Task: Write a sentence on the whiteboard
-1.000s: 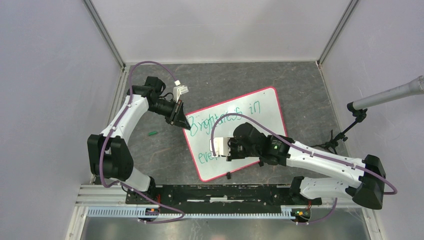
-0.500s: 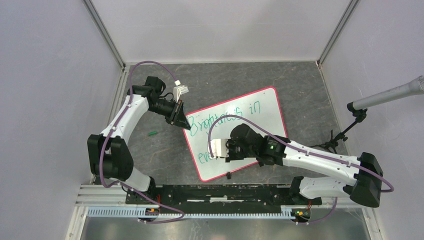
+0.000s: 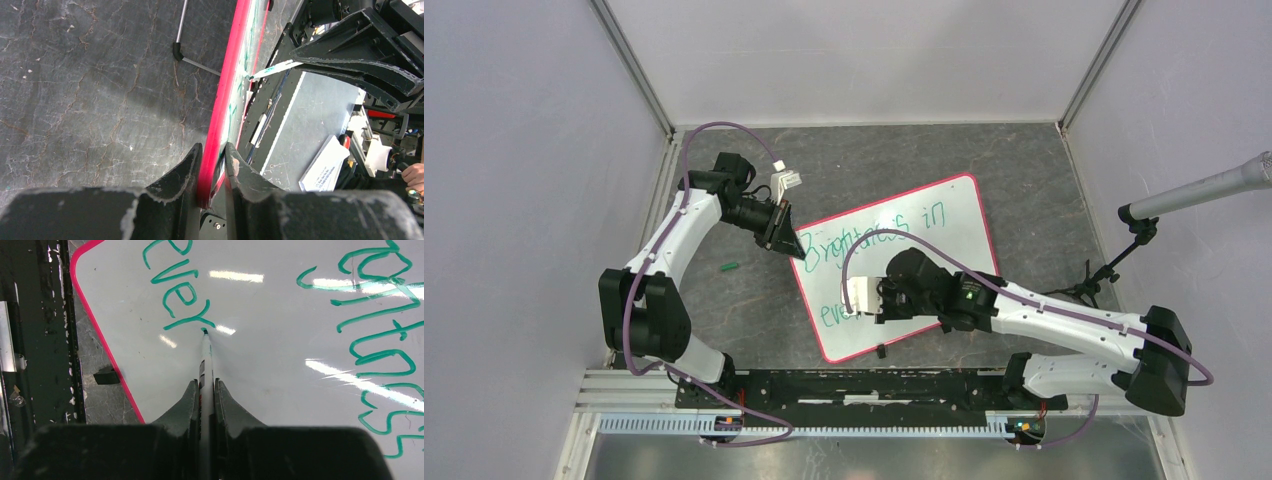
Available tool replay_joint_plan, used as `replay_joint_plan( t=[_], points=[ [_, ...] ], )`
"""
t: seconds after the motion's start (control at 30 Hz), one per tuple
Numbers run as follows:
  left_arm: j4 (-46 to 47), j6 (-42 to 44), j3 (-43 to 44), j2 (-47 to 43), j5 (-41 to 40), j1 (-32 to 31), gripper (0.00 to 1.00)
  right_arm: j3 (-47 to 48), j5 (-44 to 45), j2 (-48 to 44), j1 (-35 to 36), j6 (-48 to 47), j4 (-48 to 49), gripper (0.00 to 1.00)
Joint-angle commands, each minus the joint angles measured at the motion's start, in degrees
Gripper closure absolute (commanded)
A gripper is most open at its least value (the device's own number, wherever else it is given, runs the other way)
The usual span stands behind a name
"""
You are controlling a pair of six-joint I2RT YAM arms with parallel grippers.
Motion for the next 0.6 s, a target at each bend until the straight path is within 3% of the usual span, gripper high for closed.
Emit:
replay_joint_plan(
  t=[0.0,0.37,0.57],
  points=[
    [1.72,0.37,-0.11,1.28,-4.37,-1.99,0.98,-1.80,3.27,-1.21,-0.77,0.06,0.23,1.00],
    [1.69,0.23,-0.12,1.31,-4.42,-2.08,0.98,-3.20,0.83,-1.97,-0.77,-0.90,-0.51,1.00],
    [1.72,0.25,-0.08,1.34,-4.41,-2.08,0.98,-0.71,4.25,-1.90,-1.48,-0.29,0.32,1.00]
  ],
)
